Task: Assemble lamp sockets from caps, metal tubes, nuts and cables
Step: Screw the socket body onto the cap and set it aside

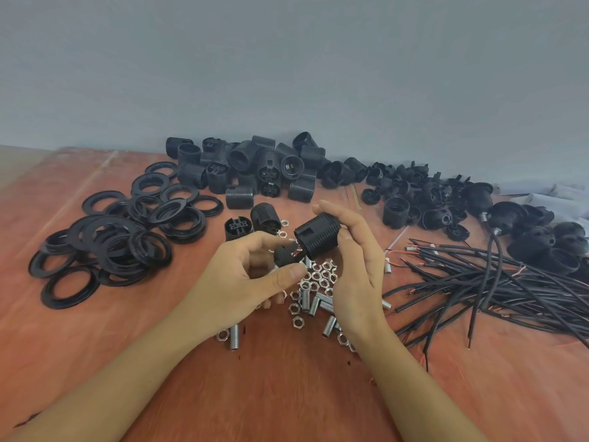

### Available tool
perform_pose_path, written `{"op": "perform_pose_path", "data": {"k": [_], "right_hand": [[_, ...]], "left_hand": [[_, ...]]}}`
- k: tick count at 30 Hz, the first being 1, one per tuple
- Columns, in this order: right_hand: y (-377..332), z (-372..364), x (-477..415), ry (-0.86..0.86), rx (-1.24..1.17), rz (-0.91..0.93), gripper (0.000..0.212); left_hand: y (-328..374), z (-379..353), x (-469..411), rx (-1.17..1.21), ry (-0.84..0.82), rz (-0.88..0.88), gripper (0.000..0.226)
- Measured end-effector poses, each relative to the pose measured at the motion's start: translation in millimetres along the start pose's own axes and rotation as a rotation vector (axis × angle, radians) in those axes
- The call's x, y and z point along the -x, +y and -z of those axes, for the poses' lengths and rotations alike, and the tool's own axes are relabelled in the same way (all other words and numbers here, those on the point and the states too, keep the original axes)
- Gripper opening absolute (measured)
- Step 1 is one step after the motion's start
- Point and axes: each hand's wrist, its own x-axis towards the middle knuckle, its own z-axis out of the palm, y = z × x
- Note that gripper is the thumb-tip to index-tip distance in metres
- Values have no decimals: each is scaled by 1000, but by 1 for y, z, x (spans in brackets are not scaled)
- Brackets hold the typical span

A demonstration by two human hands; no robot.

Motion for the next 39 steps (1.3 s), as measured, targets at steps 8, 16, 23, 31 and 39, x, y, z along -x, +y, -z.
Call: {"op": "perform_pose_path", "data": {"k": [8, 16, 23, 31, 39], "right_hand": [[0, -1, 0, -36, 99, 80, 38], [0, 1, -1, -96, 162, 120, 37], [4, 6, -1, -205, 244, 157, 36], [-6, 13, -16, -240, 92, -233, 15], [-2, 1, -8, -295, 316, -212, 50]], "left_hand": [[1, -2, 4, -63, 50, -79, 38], [3, -1, 6, -193, 23, -167, 26], [2, -4, 7, -298, -24, -232, 37], [4, 5, 1, 176, -151, 105, 45], [8, 6, 1, 220, -122, 96, 22]]}}
